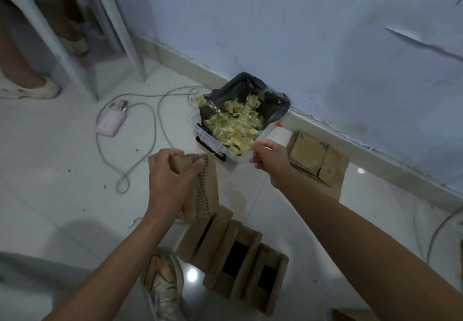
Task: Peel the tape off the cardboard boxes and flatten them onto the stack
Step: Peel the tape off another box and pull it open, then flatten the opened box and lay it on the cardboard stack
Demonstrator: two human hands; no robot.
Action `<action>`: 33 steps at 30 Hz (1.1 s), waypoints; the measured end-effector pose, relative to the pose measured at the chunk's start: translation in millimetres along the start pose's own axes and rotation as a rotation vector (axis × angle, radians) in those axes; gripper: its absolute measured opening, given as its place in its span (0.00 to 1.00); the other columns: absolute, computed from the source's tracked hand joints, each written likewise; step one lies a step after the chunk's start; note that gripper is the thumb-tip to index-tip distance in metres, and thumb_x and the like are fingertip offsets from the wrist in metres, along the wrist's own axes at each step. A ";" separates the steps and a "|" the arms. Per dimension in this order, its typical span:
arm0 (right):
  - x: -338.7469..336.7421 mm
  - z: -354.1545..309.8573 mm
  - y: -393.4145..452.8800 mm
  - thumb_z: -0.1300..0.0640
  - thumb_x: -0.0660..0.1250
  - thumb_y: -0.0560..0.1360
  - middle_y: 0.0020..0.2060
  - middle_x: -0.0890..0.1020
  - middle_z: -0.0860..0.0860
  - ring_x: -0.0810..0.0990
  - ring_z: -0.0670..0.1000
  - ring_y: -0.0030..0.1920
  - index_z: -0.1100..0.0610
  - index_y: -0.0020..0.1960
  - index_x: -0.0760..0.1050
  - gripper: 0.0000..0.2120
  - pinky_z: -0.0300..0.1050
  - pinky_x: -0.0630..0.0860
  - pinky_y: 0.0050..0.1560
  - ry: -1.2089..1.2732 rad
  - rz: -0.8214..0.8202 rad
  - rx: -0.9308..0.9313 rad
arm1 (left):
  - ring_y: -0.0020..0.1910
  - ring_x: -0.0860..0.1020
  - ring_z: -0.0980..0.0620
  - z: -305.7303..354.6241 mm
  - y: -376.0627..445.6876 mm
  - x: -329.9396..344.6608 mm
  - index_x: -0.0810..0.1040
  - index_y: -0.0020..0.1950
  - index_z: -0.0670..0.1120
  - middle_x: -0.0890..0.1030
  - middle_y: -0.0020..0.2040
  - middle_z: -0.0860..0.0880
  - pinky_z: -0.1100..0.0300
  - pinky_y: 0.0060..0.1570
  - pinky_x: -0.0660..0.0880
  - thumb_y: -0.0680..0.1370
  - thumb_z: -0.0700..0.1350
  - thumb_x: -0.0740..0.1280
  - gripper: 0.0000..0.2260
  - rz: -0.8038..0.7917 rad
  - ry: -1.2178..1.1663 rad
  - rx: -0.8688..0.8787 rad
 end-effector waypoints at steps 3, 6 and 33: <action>29.1 -0.3 24.4 0.64 0.71 0.79 0.36 0.83 0.56 0.82 0.53 0.35 0.60 0.56 0.81 0.06 0.44 0.81 0.37 0.058 -0.008 -0.001 | 0.54 0.73 0.60 -3.9 -3.3 -0.7 0.75 0.57 0.54 0.71 0.59 0.52 0.61 0.51 0.73 0.72 0.57 0.77 0.19 -0.009 -0.018 0.004; 49.2 -0.5 40.6 0.68 0.68 0.79 0.41 0.84 0.61 0.83 0.57 0.38 0.61 0.60 0.80 0.11 0.51 0.83 0.46 0.113 -0.046 0.022 | 0.54 0.73 0.62 -5.0 -4.5 -0.1 0.75 0.58 0.54 0.71 0.59 0.53 0.65 0.48 0.71 0.72 0.57 0.78 0.19 -0.001 -0.037 -0.008; -169.3 27.3 -231.9 0.24 0.70 0.67 0.49 0.84 0.45 0.86 0.46 0.45 0.43 0.68 0.71 0.36 0.57 0.85 0.48 -0.451 0.174 -0.183 | 0.52 0.80 0.47 119.0 -141.5 189.2 0.73 0.62 0.52 0.81 0.54 0.49 0.50 0.51 0.78 0.74 0.70 0.60 0.27 -0.608 0.229 0.216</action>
Point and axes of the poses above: each hand's wrist, its own y-axis towards the middle knuckle, its own x-axis out of the palm, z = x × y, the point moved 7 cm from there along y, towards the middle knuckle
